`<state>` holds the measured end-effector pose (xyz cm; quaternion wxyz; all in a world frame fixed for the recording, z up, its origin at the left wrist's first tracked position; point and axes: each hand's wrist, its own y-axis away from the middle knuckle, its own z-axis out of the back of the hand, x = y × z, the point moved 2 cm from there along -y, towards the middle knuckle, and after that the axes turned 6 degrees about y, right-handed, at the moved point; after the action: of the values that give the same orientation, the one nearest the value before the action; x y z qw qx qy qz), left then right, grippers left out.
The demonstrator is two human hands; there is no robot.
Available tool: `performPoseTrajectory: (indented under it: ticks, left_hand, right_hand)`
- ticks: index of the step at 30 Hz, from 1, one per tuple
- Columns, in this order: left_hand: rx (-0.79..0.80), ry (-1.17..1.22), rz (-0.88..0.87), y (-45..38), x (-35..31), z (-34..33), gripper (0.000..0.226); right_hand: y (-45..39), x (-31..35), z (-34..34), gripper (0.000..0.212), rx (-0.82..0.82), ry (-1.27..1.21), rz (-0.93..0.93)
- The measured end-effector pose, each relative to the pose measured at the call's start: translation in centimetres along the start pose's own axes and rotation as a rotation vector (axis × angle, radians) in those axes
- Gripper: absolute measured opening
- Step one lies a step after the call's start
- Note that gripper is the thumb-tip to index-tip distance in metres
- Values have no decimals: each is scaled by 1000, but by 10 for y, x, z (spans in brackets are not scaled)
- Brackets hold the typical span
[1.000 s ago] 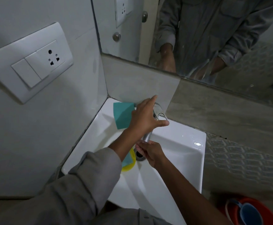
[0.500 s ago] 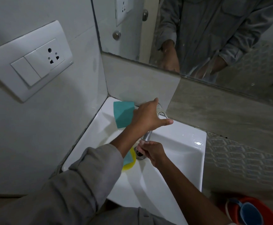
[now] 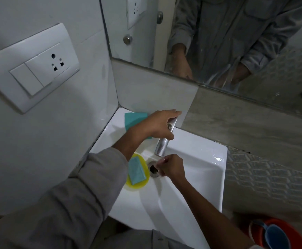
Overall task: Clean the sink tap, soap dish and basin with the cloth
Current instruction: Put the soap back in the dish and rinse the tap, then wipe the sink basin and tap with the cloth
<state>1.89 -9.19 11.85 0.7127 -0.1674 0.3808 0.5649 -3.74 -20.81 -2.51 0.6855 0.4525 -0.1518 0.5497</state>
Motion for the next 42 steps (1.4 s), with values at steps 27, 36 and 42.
performPoseTrajectory:
  ticks: [27,36,42]
  left_hand:
    - [-666,-138,265,51,103,-24,27]
    - [5,277,215,102,39,-116,19]
    - [-462,554,251,100,43,-85,18]
  right_hand:
    - [41,-25,16,31,203,-342,-31]
    - [61,-7,10,34,375,-1099,-171]
    - [57,-32,28,33,241,-1217,-141]
